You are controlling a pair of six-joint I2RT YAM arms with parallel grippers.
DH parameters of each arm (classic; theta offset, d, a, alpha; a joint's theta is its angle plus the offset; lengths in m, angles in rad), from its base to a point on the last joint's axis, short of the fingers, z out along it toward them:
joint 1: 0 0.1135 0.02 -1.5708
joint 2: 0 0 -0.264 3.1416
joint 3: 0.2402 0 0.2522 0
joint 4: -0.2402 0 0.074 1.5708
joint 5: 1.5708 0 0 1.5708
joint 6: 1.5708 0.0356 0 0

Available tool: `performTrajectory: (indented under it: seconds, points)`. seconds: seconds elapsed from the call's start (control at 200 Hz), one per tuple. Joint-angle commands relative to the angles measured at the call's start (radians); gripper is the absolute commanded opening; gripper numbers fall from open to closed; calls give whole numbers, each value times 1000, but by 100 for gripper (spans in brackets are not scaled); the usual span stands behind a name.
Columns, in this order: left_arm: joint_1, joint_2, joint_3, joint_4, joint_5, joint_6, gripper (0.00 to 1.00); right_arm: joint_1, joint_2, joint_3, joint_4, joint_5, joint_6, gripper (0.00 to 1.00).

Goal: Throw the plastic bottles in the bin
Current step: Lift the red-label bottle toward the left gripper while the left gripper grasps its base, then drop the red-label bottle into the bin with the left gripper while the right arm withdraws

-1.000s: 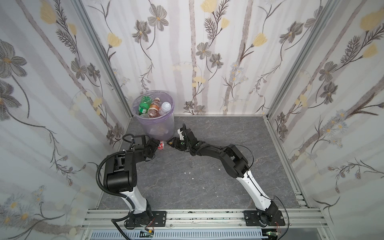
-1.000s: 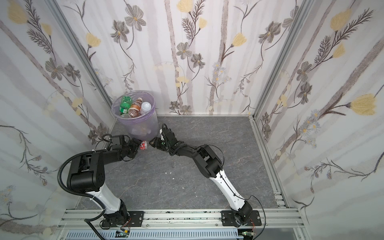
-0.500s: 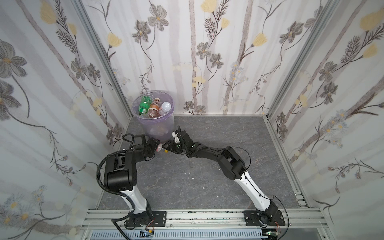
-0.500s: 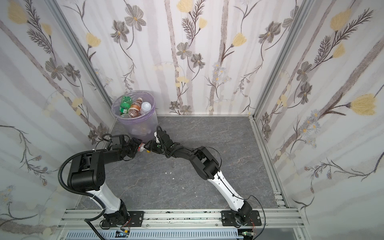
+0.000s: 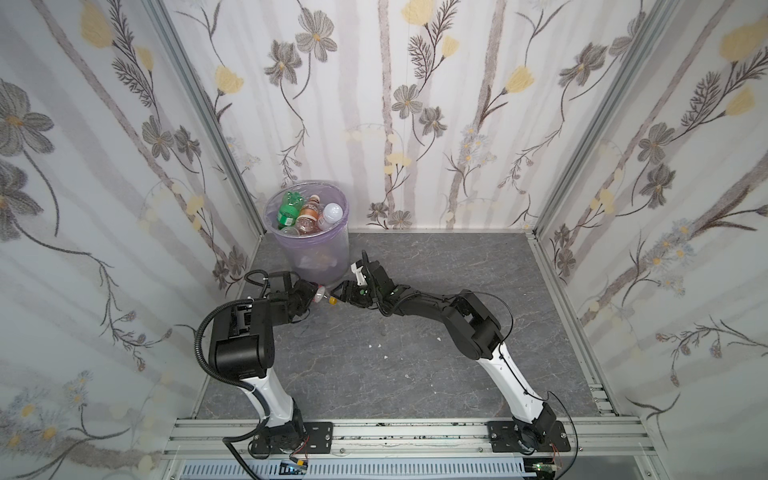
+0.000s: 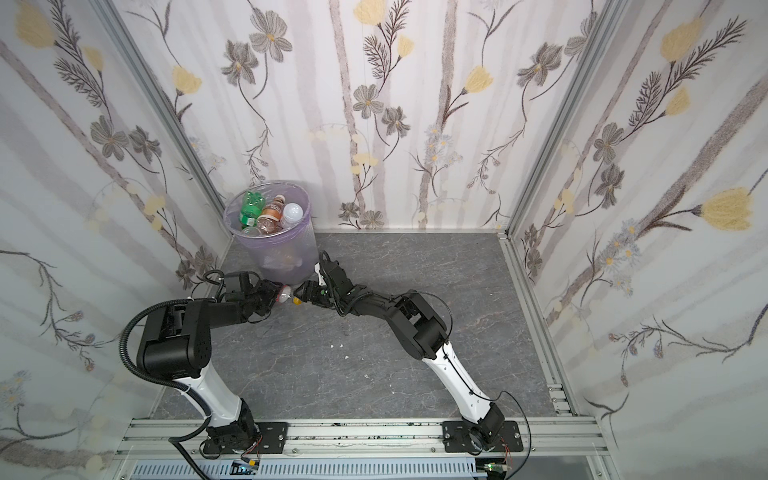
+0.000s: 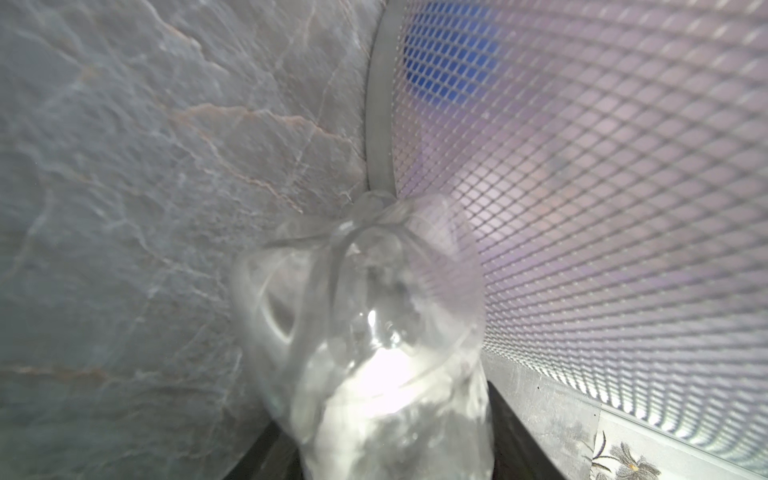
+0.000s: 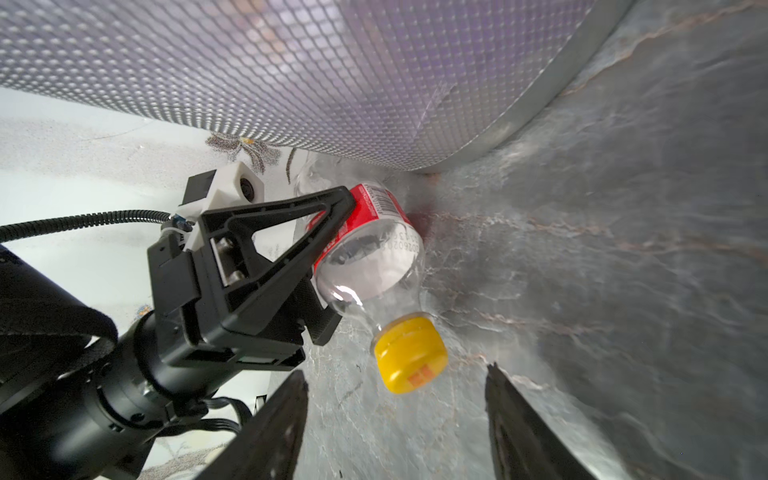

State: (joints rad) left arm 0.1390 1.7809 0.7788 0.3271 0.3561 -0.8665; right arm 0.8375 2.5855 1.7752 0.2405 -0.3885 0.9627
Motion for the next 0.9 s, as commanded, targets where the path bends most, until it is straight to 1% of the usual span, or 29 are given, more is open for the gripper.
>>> performTrajectory:
  seconds: [0.0,0.14,0.155,0.18,0.245,0.46,0.704,0.789,0.894]
  points:
    - [-6,-8,-27,-132,-36,18,53,-8,-61,-61,61,28,-36,72]
    - [-13,-48,-54,-131,-36,21,49,-9,-155,-174,77,67,-76,85]
    - [-15,-52,-58,-131,-37,22,48,-37,-168,-188,81,71,-79,87]
    - [-17,-59,-63,-131,-36,24,48,-43,-187,-211,87,80,-83,89]
    - [-21,-87,-79,-131,-37,24,47,-54,-237,-273,103,98,-92,99]
    - [-43,-191,-119,-132,-32,27,46,-88,-394,-436,114,160,-138,100]
    - [-90,-341,-118,-137,-22,11,46,-116,-533,-557,99,201,-182,100]
    - [-118,-407,-105,-151,-17,0,46,-122,-567,-584,99,204,-191,100]
    - [-167,-532,-79,-166,-32,-4,45,-133,-596,-605,90,197,-195,100]
